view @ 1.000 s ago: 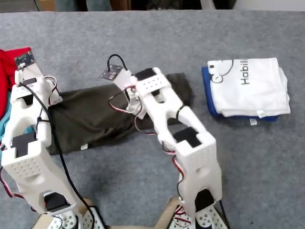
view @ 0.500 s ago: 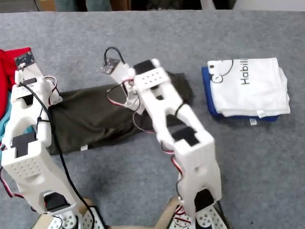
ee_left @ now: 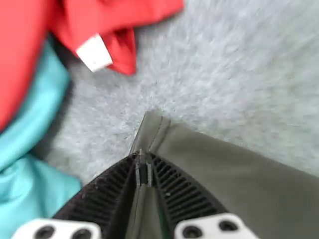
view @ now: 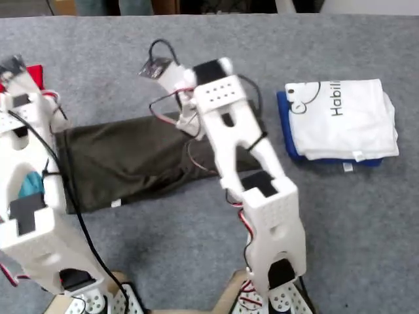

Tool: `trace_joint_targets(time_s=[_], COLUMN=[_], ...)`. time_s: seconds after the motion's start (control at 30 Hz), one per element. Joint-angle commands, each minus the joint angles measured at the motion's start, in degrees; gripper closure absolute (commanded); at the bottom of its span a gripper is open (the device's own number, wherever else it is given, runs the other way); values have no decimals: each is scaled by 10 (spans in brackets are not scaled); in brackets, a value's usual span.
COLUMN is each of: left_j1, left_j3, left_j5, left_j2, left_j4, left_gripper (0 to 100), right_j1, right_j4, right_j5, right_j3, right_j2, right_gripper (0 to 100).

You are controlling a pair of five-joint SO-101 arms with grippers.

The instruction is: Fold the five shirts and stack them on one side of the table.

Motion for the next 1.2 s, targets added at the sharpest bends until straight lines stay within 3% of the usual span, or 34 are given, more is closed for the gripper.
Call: trace_joint_targets(time_s=[0.0, 0.17, 0.3, 0.47, 0.53, 0.7, 1.0, 1.1, 1.17], left_j1=[-7, -60, -88, -66, -55, -46, -61, -57, -52], left_j3=[-58, -4, 77, 81, 51, -60, -260, -353, -386], left_j5=[-18, -100, -142, -136, -124, -121, -126, -159, -159], left_j2=[-74, -70, 0, 126, 169, 233, 244, 244, 239], left_j4=[100, 171, 120, 66, 79, 148, 297, 371, 369], left_gripper=[930, 789, 770, 770, 795, 978, 972, 972, 972], right_j1=[34, 36, 31, 31, 32, 29, 42, 71, 98], right_j4=[19, 19, 19, 18, 18, 15, -42, -75, -92], right_j5=[-39, -62, -62, -62, -62, -62, -62, -62, -62], right_j3=[-38, 16, 93, 161, 173, 179, 130, 107, 95], right_j2=[-71, -136, -172, -199, -210, -234, -312, -332, -340], right_gripper=[977, 977, 977, 977, 977, 977, 977, 977, 977])
